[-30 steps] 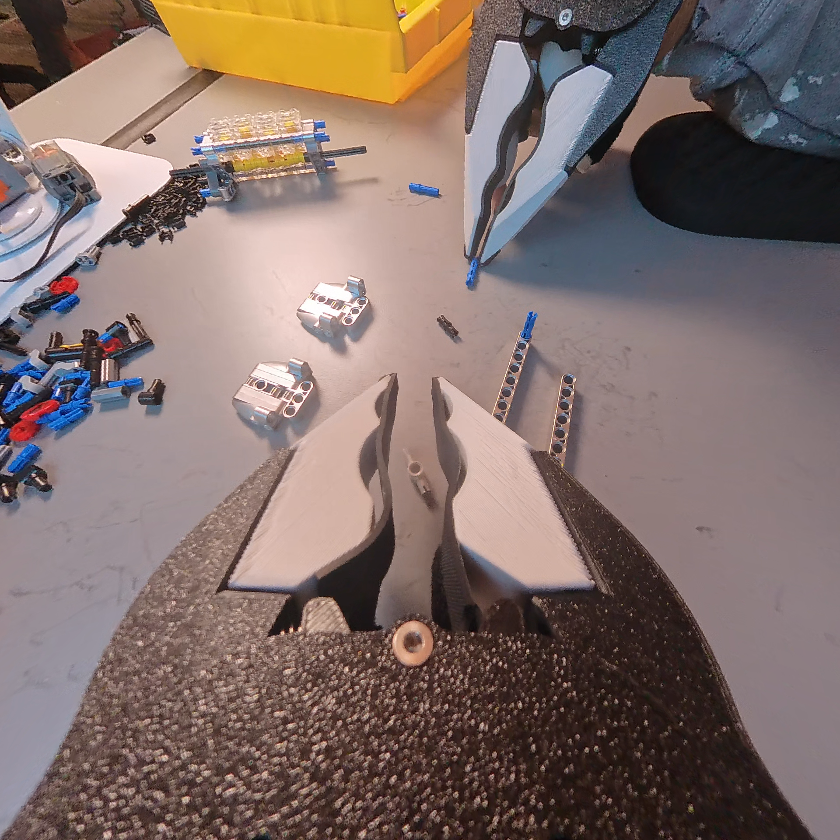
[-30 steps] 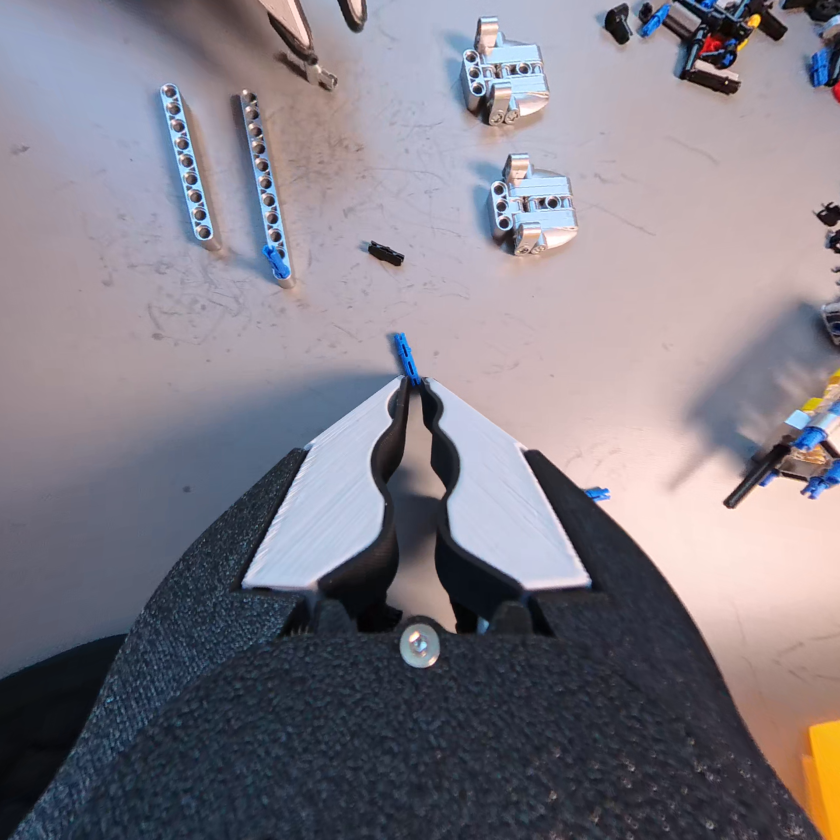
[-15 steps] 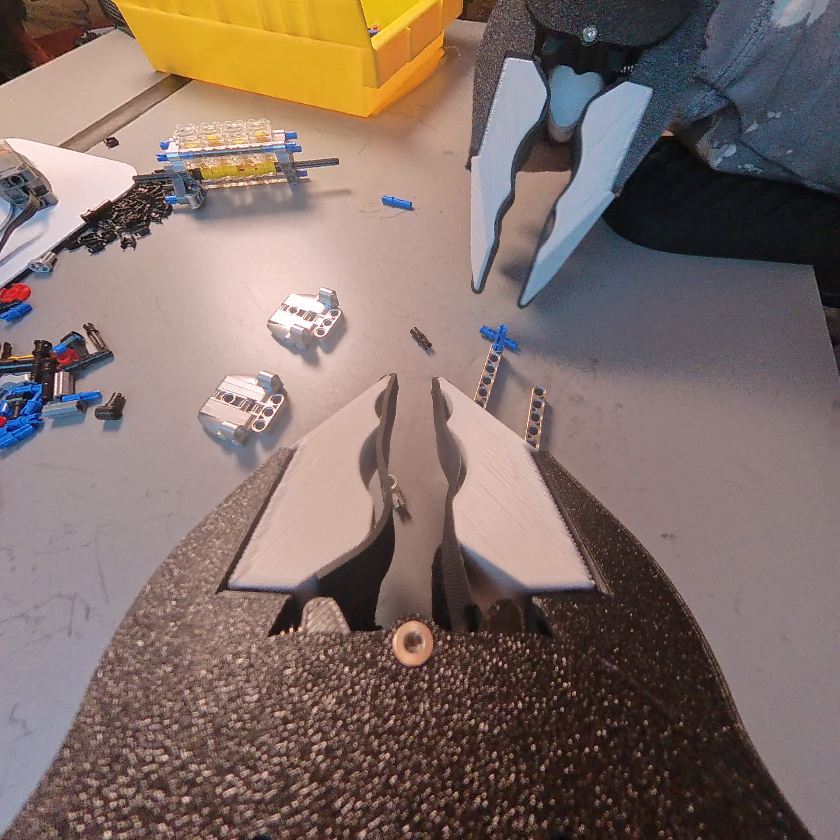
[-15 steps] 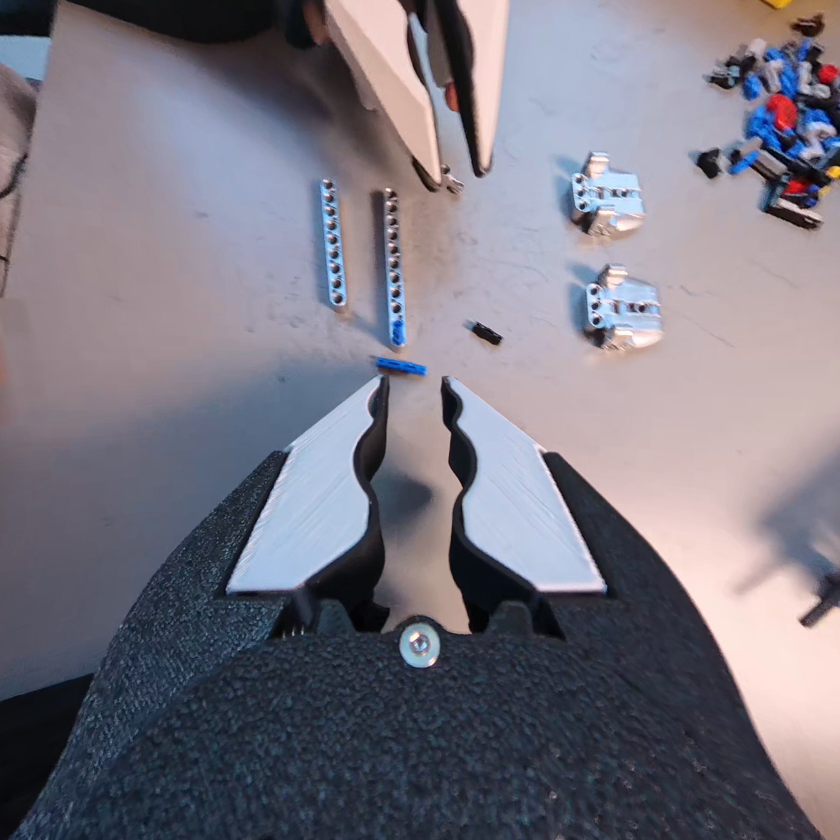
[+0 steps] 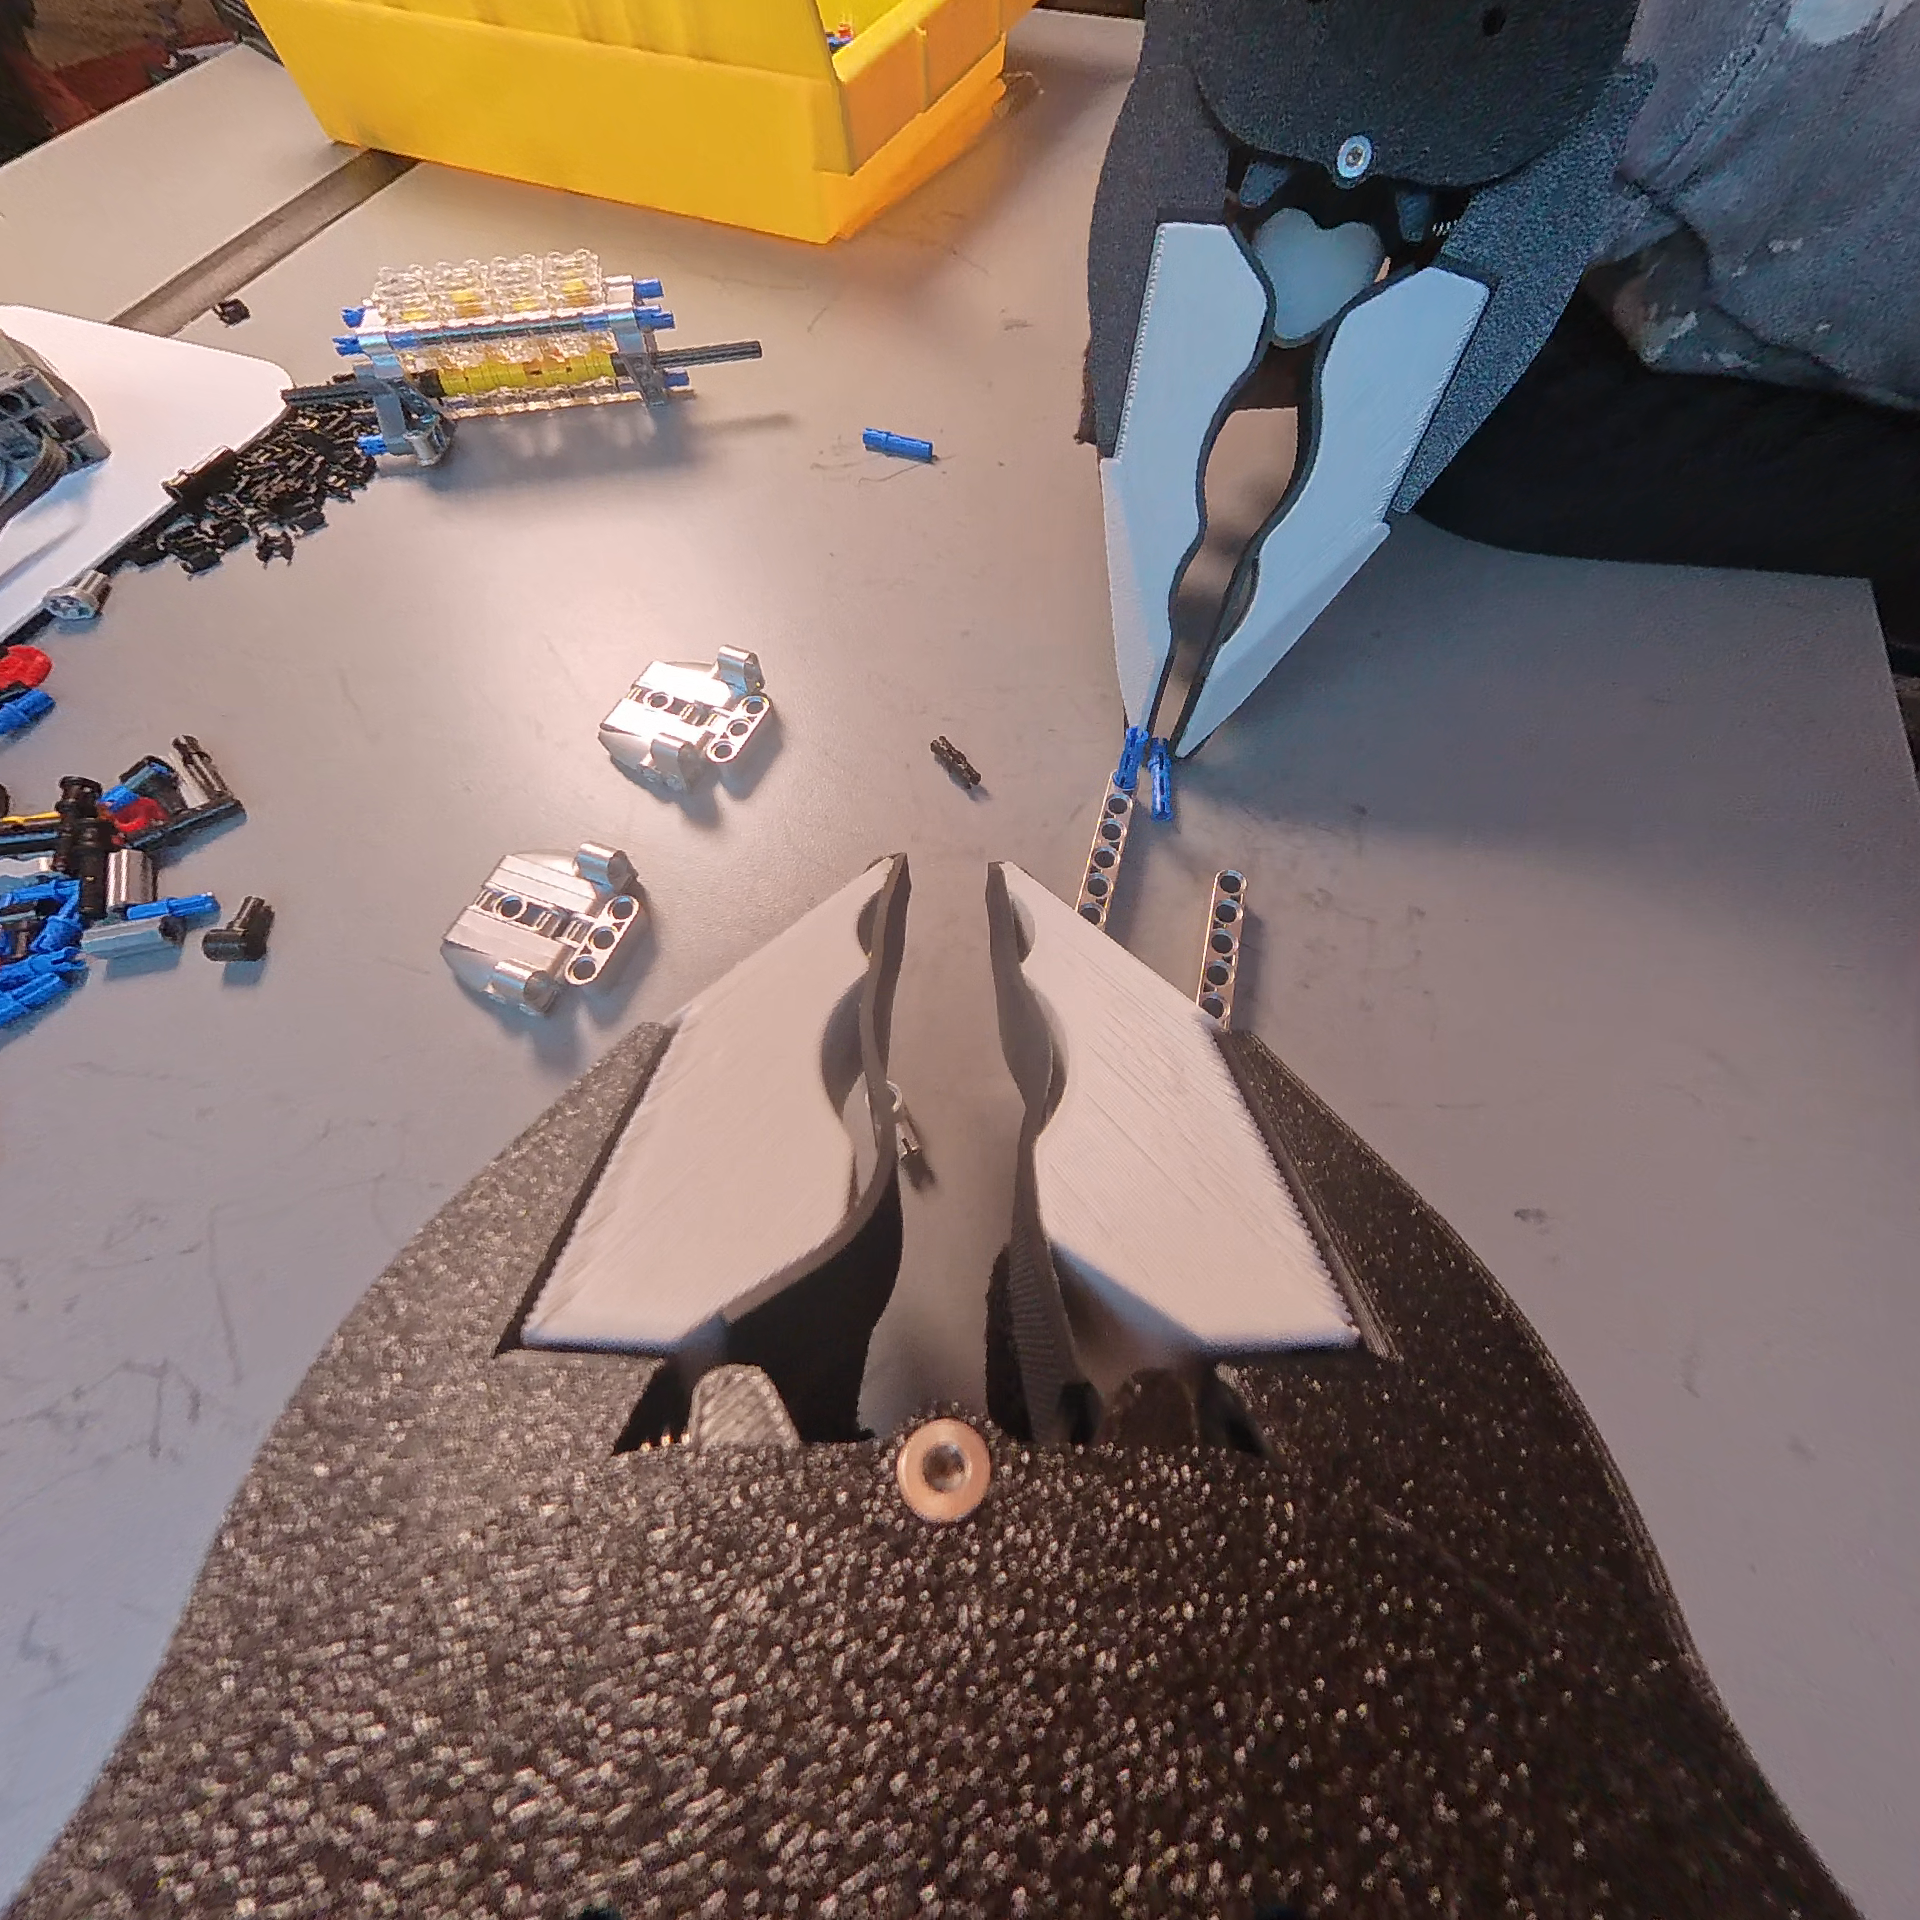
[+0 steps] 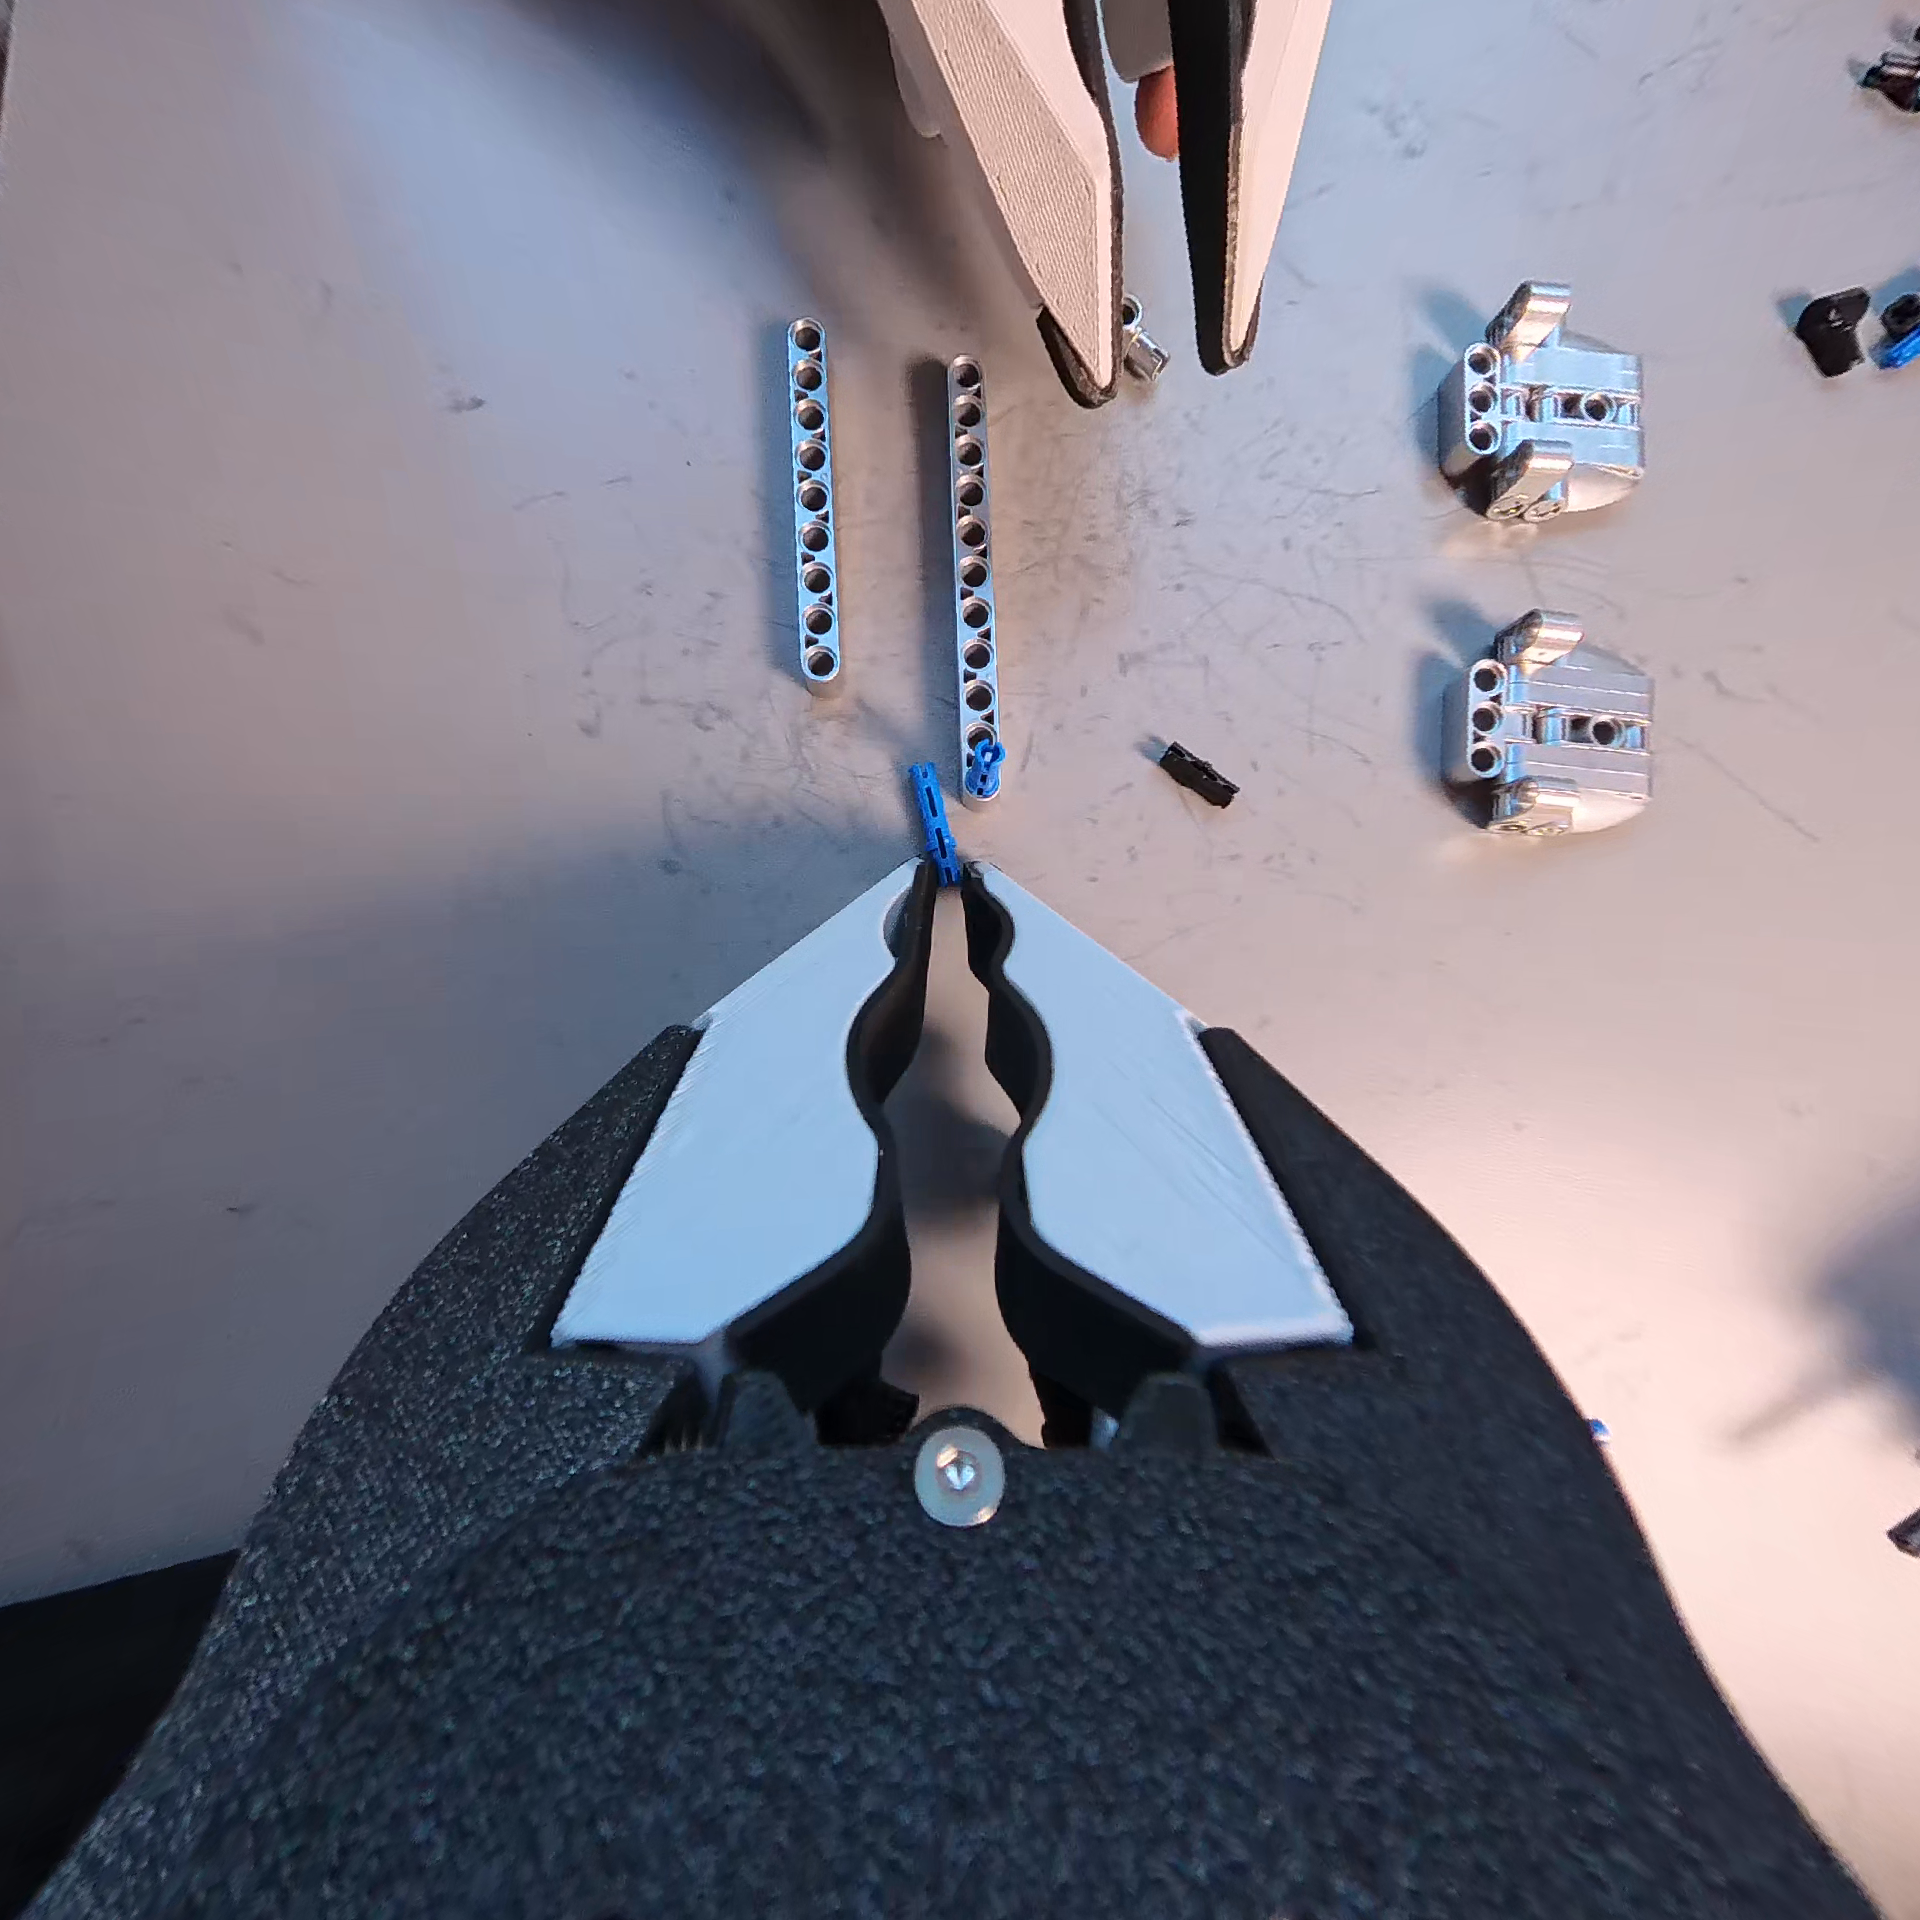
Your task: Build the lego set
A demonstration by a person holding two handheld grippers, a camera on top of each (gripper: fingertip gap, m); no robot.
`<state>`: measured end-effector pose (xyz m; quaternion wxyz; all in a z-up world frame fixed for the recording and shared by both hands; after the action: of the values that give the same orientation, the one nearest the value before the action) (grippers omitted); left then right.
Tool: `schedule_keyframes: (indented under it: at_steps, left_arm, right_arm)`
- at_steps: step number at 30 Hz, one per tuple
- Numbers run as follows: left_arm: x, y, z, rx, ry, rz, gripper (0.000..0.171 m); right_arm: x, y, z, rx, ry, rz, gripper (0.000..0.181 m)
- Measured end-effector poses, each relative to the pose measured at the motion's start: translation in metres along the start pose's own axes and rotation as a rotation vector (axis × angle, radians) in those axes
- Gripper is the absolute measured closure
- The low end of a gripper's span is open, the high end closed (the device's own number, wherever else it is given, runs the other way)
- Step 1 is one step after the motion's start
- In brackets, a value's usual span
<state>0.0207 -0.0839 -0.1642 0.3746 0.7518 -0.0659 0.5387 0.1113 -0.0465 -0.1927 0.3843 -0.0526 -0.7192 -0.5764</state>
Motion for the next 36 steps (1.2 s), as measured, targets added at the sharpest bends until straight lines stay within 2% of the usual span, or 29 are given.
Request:
schedule_keyframes:
  at_steps: [4,7,13,17,24,27,36]
  left_arm:
    - [0.0,0.001,0.0,0.0,0.002,0.004,0.158]
    - [0.005,0.003,0.0,-0.007,0.012,0.038,0.158]
    - [0.037,0.016,0.006,-0.068,0.082,0.258,0.158]
    - [0.059,0.03,0.006,-0.094,0.128,0.415,0.158]
    - [0.076,0.046,0.004,-0.113,0.18,0.561,0.162]
    - [0.077,0.046,0.006,-0.125,0.176,0.565,0.168]
    - [0.076,0.042,0.009,-0.129,0.174,0.541,0.169]
  right_arm:
    - [0.0,0.002,-0.002,0.026,-0.016,0.037,0.178]
    - [0.007,0.013,-0.002,0.058,-0.048,0.131,0.177]
    - [0.057,0.052,0.004,0.076,-0.113,0.544,0.177]
    - [0.083,0.06,0.007,0.07,-0.159,0.718,0.177]
    - [0.104,0.053,0.004,0.07,-0.204,0.798,0.177]
    - [0.106,0.048,0.0,0.085,-0.213,0.794,0.177]
    - [0.109,0.04,-0.006,0.094,-0.212,0.784,0.181]
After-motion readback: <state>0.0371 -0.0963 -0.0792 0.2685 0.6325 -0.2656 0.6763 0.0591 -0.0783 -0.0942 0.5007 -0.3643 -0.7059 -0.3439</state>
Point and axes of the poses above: each gripper's, where its closed fingertips meet, y back along the fingers, x out of its top, z = x × y across the jaws, the point moved 2 cm from there along y, back along the fingers, and after that the axes turned 9 degrees about -y, right-handed, at the moved point
